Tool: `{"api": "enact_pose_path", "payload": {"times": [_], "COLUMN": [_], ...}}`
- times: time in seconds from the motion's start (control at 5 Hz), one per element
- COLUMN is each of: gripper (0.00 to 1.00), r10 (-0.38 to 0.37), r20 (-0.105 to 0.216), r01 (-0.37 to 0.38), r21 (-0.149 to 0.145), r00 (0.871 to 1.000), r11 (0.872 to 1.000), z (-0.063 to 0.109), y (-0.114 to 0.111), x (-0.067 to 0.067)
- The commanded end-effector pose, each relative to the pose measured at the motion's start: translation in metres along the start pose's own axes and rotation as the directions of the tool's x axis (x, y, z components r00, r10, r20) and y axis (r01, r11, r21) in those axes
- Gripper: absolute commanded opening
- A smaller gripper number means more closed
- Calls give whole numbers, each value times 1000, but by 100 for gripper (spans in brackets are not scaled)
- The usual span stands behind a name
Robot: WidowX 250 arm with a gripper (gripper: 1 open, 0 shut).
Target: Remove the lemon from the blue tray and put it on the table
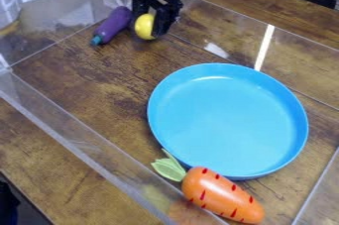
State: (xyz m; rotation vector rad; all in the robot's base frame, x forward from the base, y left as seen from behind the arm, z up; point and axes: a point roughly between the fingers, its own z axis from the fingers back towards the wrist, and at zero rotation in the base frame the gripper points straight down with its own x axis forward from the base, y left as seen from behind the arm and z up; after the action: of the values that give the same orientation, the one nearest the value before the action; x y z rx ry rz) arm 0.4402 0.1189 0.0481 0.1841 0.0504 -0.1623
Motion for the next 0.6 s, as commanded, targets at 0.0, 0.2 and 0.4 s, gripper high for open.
{"api": "enact_pose_path", "payload": {"times": [0.0, 0.2, 0.4], "gripper": [0, 0, 0], "r10": [-56, -113, -163], "r20": [134, 144, 151], "r01": [49, 104, 154], "r21": [55, 63, 73], "r00": [989, 983, 975], "r11": [997, 993, 985], "z": [67, 73, 80], "y": [2, -2, -7], "x": [5, 6, 3]}}
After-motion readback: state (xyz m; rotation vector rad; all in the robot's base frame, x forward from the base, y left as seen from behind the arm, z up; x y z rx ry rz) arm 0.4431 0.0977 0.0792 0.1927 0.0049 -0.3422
